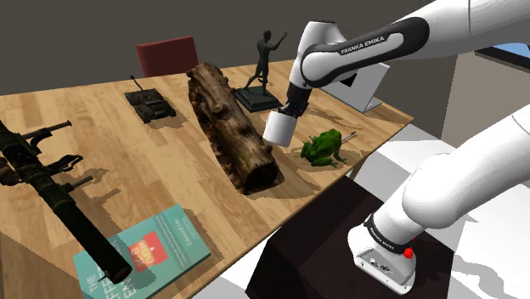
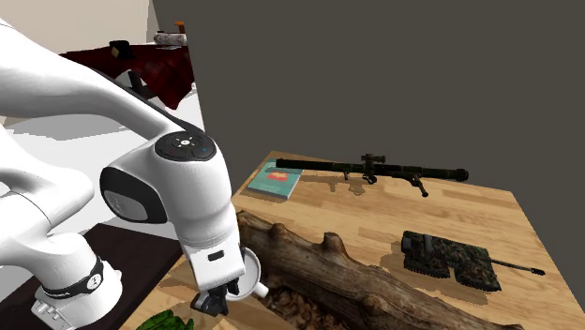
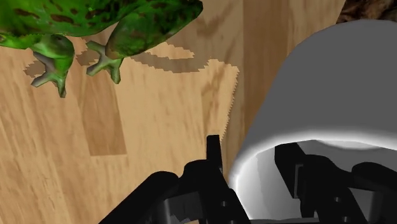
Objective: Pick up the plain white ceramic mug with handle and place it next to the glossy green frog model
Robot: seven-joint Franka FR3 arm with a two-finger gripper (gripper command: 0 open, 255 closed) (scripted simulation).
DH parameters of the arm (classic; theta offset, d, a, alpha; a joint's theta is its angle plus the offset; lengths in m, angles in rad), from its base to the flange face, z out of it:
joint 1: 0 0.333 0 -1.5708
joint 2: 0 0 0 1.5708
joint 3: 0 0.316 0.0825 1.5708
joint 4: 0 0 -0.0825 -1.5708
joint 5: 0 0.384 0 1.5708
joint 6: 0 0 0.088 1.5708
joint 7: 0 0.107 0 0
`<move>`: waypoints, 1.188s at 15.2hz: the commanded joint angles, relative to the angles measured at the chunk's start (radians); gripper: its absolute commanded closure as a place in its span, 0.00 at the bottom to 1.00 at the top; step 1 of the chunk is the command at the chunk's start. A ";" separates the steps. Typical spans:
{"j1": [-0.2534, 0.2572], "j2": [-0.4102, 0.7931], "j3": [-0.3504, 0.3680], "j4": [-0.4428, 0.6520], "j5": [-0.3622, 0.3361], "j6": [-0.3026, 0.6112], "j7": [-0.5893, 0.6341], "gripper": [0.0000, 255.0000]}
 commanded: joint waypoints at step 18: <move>0.007 -0.020 0.005 0.062 -0.002 -0.140 0.002 0.00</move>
